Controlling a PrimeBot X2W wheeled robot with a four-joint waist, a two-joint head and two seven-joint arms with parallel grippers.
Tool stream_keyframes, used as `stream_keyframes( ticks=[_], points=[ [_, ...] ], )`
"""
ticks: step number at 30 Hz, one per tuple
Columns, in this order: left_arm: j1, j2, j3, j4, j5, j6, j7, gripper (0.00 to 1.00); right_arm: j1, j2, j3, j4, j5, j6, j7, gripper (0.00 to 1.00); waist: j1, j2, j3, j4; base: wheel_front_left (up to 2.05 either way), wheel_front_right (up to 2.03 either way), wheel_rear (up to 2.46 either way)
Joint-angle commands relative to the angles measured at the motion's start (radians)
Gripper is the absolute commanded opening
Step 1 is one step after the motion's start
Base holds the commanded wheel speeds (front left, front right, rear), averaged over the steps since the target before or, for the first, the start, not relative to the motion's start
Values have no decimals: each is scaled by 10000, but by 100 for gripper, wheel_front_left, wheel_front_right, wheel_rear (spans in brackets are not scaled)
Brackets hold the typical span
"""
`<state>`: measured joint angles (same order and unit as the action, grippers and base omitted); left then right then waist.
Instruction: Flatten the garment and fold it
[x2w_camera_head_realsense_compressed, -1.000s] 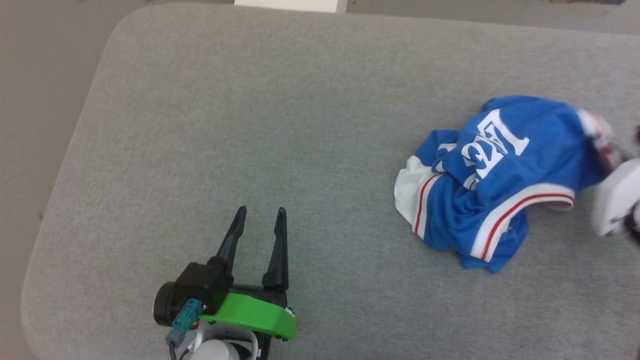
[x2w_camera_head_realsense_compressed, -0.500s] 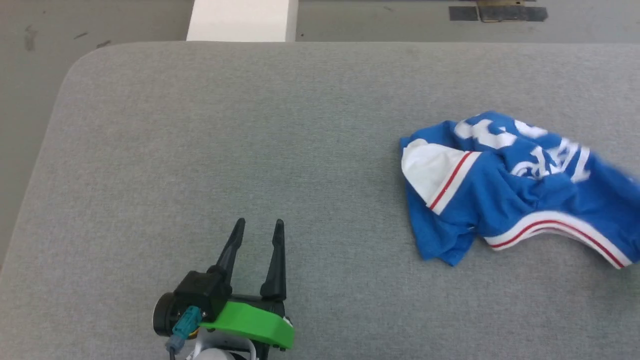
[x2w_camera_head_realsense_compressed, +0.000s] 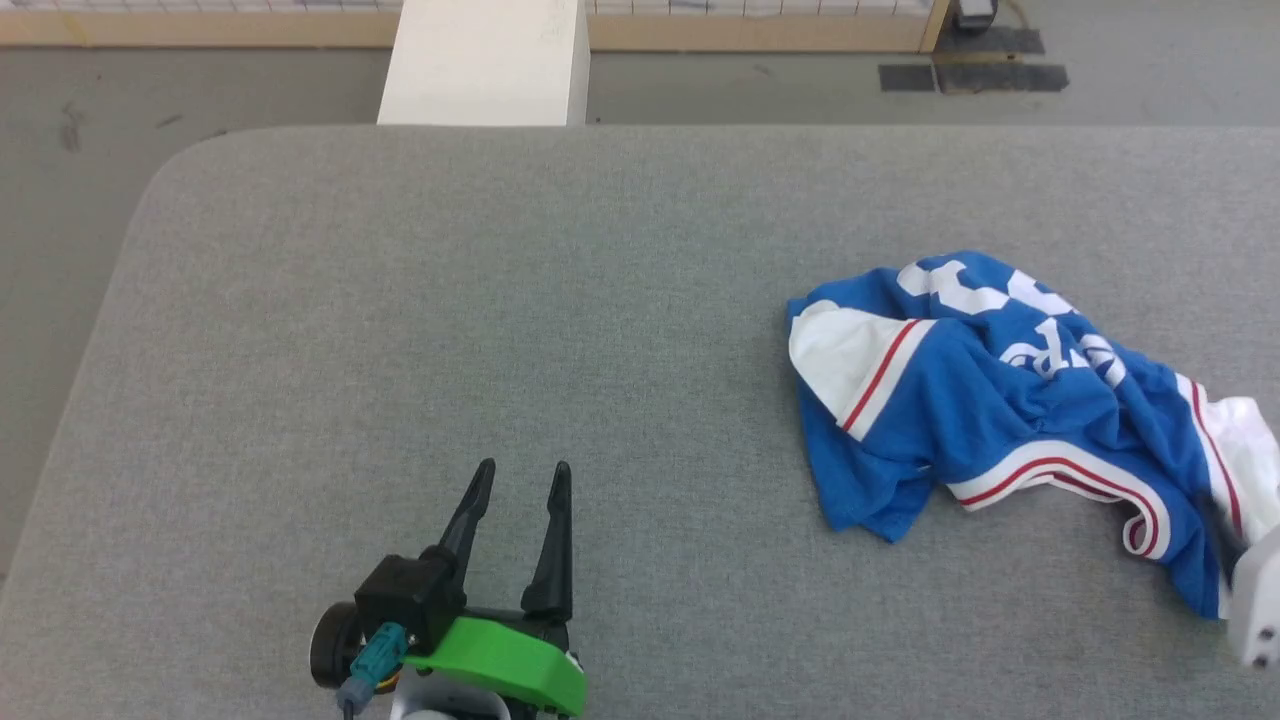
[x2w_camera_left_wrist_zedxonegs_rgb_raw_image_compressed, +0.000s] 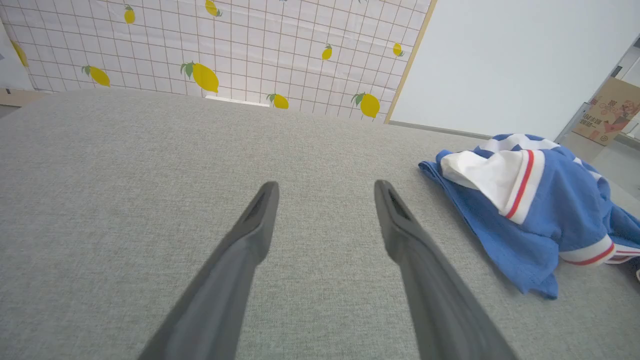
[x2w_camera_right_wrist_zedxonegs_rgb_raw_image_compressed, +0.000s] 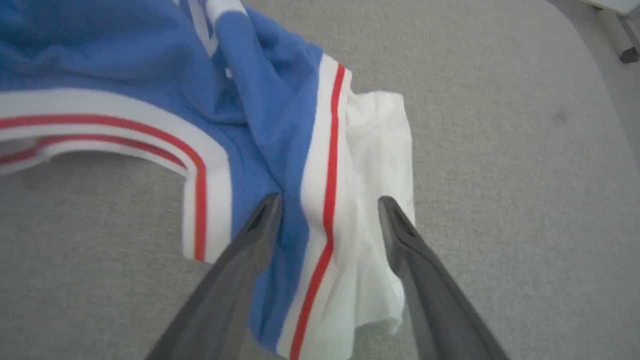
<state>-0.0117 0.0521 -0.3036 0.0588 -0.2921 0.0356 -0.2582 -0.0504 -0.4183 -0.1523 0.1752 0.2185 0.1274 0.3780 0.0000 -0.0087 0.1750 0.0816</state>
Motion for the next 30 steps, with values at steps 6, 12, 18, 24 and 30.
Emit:
stream_keyframes(
  ticks=[6,12,18,24,30],
  points=[
    [138,-18,1,-78,-115,-44,-36,100,-624,-174,52,-1944,325,33,545,100,0,87,-180,106,0,0,0],
    [-5,-18,-80,-147,-189,1,-36,100,-1287,24,1312,-2441,810,33,1143,100,0,87,96,478,0,0,0],
    [-133,-18,-177,-209,-314,113,-36,100,-2240,-4,3149,-1997,1150,33,1437,100,0,87,336,969,0,0,0],
    [-250,-18,-349,-198,-381,171,-36,100,-3282,-275,4680,-687,974,33,1520,100,0,87,522,1426,0,0,0],
    [-400,-18,-496,-207,-455,230,-36,100,-3997,-420,5487,776,850,33,1318,50,0,87,710,1706,0,0,0]
  ],
)
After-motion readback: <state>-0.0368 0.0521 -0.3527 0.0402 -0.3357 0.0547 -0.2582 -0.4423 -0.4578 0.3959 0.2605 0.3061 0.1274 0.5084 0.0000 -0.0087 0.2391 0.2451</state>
